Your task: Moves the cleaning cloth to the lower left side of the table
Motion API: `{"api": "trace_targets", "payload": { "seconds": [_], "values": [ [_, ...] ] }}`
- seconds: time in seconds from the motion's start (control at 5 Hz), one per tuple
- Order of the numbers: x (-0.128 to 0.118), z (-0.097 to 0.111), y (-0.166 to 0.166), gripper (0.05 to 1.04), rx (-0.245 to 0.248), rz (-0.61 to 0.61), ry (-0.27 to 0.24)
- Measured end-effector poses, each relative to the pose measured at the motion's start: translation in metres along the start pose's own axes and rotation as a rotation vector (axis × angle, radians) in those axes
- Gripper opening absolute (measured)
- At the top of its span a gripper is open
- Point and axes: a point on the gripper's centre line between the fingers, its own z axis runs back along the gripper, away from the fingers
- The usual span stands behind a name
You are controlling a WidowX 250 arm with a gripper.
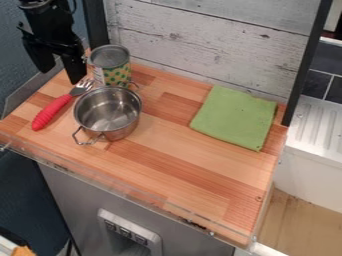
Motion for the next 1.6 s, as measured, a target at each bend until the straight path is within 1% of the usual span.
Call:
{"api": "trace_targets", "payload": {
  "seconds": [0.2,0.4,0.6,0.8,1.0,1.2,1.4,1.6],
  "values": [
    [-0.004,-0.010,-0.004,1.001,-0.028,0.001,0.025],
    [-0.003,-0.016,-0.020,1.001,-0.121,-0.008,-0.007],
    [0.009,-0.019,-0.054,1.001,-0.187,-0.068,-0.035],
    [0.031,-0.012,-0.108,1.001,-0.210,-0.156,-0.061],
    [0.050,-0.012,-0.145,1.001,-0.236,-0.136,-0.059],
    [0.067,-0.025,-0.180,1.001,-0.258,-0.103,-0.049],
    [0.083,-0.039,-0.197,1.001,-0.256,-0.044,-0.064],
    [0.094,-0.052,-0.217,1.001,-0.235,-0.036,-0.058]
  ]
}}
